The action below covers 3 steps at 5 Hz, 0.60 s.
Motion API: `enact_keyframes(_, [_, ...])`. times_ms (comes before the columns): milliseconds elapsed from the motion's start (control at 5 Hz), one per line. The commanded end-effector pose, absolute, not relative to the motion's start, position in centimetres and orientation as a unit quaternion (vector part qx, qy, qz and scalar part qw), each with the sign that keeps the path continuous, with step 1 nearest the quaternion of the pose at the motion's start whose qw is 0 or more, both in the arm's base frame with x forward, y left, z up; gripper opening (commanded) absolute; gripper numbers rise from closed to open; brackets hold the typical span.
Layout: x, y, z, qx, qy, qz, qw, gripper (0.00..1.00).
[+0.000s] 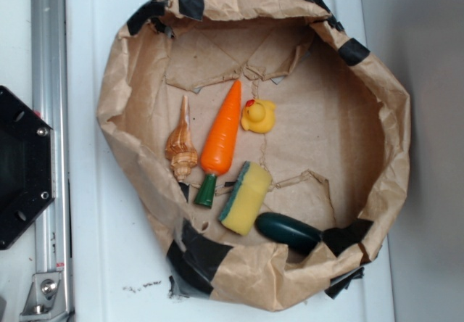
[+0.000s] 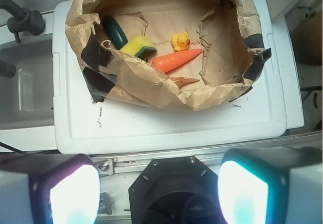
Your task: Grab the yellow duck.
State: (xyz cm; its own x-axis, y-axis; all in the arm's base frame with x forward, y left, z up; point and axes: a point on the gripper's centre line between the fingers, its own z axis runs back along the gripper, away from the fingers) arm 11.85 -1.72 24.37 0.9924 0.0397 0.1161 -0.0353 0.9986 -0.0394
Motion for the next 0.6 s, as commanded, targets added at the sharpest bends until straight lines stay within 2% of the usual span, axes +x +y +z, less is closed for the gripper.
enact_keyframes(0, [11.8, -1.7, 24.4, -0.019, -0.059, 0.019, 0.998, 1.0])
enact_keyframes(200, [16.8, 0.4, 24.0, 0.006, -0.11, 0.087, 0.99, 1.0])
enact_keyframes(400, [20.2, 1.8, 21.4, -0.005, -0.114, 0.111, 0.987, 1.0])
